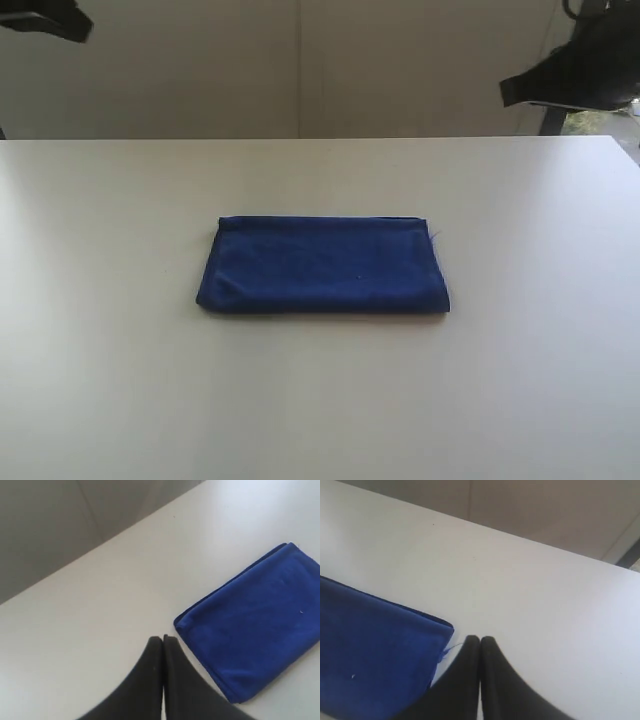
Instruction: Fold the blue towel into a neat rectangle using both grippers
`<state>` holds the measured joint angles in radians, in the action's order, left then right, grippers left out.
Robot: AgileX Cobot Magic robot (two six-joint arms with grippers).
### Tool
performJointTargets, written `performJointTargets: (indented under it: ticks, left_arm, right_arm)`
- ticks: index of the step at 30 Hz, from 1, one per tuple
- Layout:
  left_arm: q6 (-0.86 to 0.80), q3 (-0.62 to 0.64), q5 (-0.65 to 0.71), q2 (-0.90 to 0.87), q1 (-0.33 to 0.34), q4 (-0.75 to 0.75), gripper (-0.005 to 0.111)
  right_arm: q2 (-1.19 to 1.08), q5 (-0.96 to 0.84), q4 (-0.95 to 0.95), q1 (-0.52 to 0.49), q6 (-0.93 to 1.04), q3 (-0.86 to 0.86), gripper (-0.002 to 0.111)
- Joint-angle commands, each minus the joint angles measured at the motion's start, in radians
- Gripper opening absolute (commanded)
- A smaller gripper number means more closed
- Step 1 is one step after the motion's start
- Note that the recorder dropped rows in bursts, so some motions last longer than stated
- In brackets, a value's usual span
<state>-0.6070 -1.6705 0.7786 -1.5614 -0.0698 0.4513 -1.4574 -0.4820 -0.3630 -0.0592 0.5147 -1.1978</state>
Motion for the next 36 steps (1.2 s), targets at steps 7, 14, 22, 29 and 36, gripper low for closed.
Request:
performJointTargets:
  ticks: [7,14,22,29,36]
  left_arm:
    - [-0.001,0.488,-0.301,0.459,0.07,0.007,0.0]
    - [0.002,0.863,-0.553,0.672,0.068,0.079,0.0]
    - [0.009,1.122,-0.724,0.822,0.068,0.097,0.0]
    - [0.009,1.132,-0.726,0.876,0.068,0.097,0.0]
    - [0.007,1.132,-0.722,0.875,0.066,0.097,0.0]
  right_arm:
    - [0.432,0.08,0.162,-0.011,-0.163,0.356,0.0]
    - [0.673,0.081,0.418,-0.011,-0.472,0.56,0.0]
    - [0.842,0.093,0.381,-0.008,-0.47,0.607,0.0]
    - [0.887,0.09,0.333,0.001,-0.474,0.595,0.0]
    - [0.892,0.088,0.333,0.001,-0.474,0.595,0.0]
